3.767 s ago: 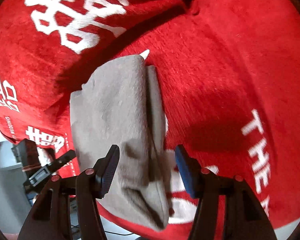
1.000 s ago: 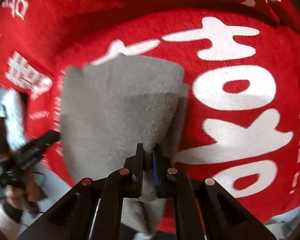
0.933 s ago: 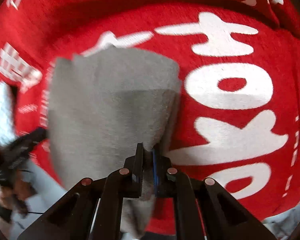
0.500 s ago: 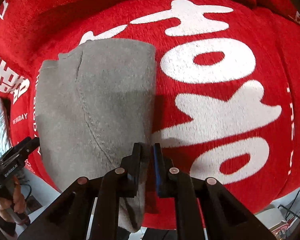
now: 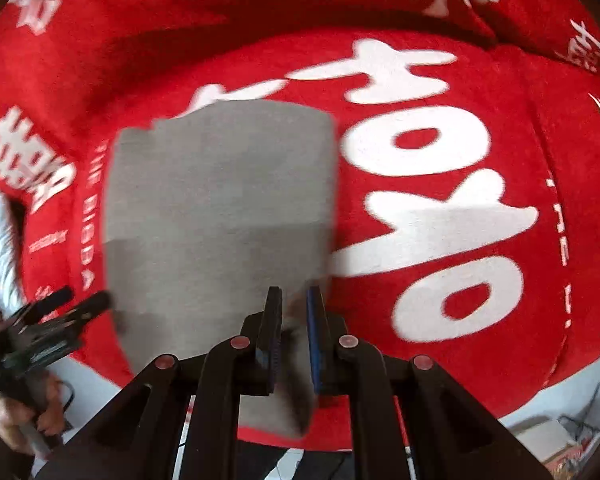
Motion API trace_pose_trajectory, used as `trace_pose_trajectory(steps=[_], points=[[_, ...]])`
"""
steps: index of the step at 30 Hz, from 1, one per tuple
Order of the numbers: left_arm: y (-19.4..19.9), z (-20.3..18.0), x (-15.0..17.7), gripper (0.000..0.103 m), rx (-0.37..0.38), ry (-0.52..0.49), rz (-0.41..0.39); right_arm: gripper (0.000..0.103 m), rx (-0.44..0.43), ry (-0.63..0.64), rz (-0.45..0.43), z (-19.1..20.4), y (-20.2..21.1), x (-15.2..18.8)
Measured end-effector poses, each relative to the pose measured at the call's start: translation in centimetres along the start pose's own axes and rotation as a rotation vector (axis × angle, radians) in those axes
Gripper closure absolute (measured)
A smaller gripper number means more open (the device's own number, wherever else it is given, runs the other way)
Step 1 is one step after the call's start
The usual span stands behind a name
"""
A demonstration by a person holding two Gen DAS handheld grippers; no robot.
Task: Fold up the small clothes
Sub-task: 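Withdraw both open grippers from the folded grey sweater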
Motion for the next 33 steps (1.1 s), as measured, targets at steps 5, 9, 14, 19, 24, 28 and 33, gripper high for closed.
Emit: trace_pose_trajectory(steps=[5,9,14,19,24,28,33], points=[[0.2,0.0,0.8,0.0,-0.011,0.001,0.009,0.091,0.081,0.081,0.125,1.3,-3.6,4.5],[0.8,0.1,1.9,0.0,-0.052,0.004,0.01,0.091,0.094,-0.024,0.178,-0.6,-4.8,6.3],[1.6,0.5,2.8,0.0,-0.045,0.042,-0.001,0.078,0.106,-0.044,0.091,-0.7,-1.2,4.8],[3.2,-0.1,2.5,0.0,-0.056,0.041,-0.021,0.027,0.155,-0.002,0.0,1.3,1.3,2.3],[4.6,-0.5,1.3,0.0,-0.061,0.033,-0.057,0.017,0.215,0.033,-0.036,3.0,2.1,0.9],[5.4,-1.2,0.7,0.0,-0.054,0.013,-0.081,0.017,0.242,0.008,-0.044,3.2,1.9,0.6],[5.6,-1.3,0.4,0.0,-0.05,0.015,-0.08,0.015,0.272,0.002,-0.079,2.5,2.4,0.5]])
Point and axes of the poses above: each gripper's, at about its wrist camera, not at the fingertips, and y roughly against the way its jaws point, z to its left, x to its underside, the point moved 6 cm from there along -y, roughly the way its jaws point, and after that the axes turned 5 degrees about -y, right-handed, at the moved point
